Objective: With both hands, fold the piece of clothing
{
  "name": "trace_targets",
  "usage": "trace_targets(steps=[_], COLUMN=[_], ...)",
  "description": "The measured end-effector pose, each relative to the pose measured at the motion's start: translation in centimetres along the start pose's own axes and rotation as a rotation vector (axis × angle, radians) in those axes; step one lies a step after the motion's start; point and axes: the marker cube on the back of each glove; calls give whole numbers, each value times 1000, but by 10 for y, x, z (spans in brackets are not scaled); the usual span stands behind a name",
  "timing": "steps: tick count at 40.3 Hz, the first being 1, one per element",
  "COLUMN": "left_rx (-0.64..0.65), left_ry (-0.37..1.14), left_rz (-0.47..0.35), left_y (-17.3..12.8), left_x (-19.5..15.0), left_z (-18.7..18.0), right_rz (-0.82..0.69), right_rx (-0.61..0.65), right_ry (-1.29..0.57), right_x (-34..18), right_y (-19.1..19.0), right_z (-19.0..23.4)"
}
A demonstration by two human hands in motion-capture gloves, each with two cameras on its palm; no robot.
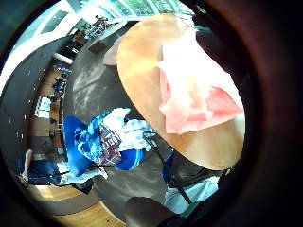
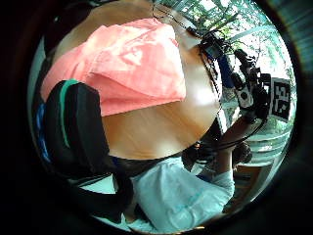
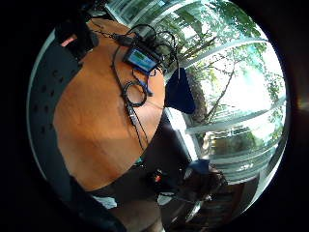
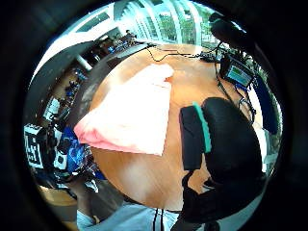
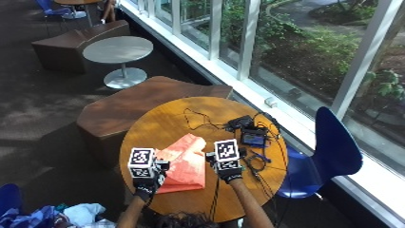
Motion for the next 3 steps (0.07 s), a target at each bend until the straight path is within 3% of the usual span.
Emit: trace_targets(steps=[3], left_rx=[-2], left_ry=[3], left_rz=[-2], left_y=[0], left_x=[-1], left_z=[2], right_rz=[10], right_rx=[20], right_ry=[-36], right_x=[-3], right_y=[0], right_z=[-2])
